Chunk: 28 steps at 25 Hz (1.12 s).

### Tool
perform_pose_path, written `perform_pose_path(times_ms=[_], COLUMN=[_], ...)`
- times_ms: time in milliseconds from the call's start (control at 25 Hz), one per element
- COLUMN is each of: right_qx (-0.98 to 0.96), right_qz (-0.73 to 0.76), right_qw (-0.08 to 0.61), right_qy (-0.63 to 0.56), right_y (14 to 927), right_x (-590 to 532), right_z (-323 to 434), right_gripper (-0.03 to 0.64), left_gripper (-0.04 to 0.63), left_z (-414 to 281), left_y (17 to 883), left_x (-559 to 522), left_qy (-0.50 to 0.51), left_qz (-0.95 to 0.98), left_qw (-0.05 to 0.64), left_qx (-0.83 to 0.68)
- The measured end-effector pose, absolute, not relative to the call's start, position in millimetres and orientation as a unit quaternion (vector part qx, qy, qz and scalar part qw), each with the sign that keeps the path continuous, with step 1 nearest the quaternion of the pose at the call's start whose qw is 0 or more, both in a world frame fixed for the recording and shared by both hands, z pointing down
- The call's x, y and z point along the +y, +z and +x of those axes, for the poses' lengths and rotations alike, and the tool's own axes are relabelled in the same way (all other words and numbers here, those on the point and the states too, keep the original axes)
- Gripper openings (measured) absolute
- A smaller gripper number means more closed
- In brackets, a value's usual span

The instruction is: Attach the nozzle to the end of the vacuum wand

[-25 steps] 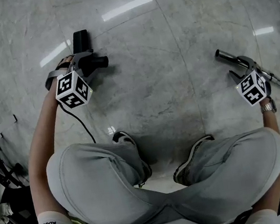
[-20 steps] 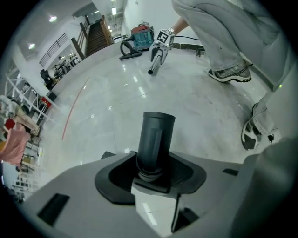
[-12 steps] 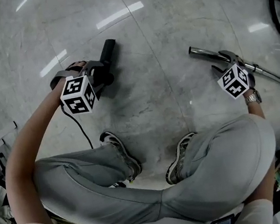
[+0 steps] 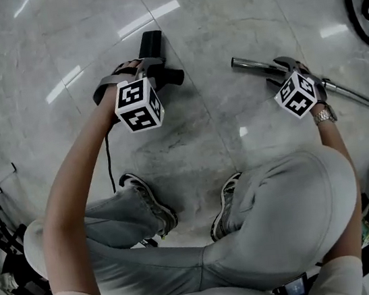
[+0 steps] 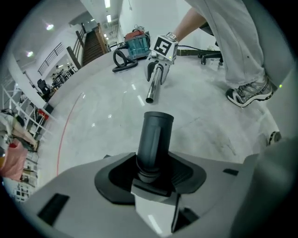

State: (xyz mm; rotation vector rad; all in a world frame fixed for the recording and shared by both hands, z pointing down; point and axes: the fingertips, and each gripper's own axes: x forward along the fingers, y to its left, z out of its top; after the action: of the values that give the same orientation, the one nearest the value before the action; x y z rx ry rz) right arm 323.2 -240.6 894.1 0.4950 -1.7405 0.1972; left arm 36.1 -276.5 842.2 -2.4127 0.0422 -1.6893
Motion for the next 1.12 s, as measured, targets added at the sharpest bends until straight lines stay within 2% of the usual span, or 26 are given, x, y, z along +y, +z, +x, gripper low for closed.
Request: perform_pose_path(times_ms=[200,400,440,560,1120], right_qx=[-0.734,-0.726,-0.727,-0.732,-0.757], right_qz=[0.212,0.223,0.225,0.207,0.217], right_qw=[0.641,0.647,0.645,0.646,0.614], right_qy=[0.080,0.075,0.073,0.059,0.043], right_y=[913.8,921.7,920.8,917.1,860.1], right_x=[-243.0,-240.3,-239.9,-234.6,-230.2], right_z=[322.5,321.4,321.4,318.3,245.8], right_gripper=[0.238,0.235,0.180,0.169,0.169], left_gripper=[0.196,0.196,0.196,0.196,0.196], left_z=[56.8,61.9,61.5,60.5,59.2], left_y=[864.8,871.1,870.8,868.3,865.9], left_x=[-266.0,-263.5,-263.9,-266.1,-264.4], left_qy=[-0.572,-0.566,-0.563,-0.556,-0.539], left_qz=[-0.810,-0.813,-0.815,-0.821,-0.833], left_qw=[0.132,0.135,0.133,0.125,0.120], left_qx=[0.011,0.005,0.007,0.016,0.035])
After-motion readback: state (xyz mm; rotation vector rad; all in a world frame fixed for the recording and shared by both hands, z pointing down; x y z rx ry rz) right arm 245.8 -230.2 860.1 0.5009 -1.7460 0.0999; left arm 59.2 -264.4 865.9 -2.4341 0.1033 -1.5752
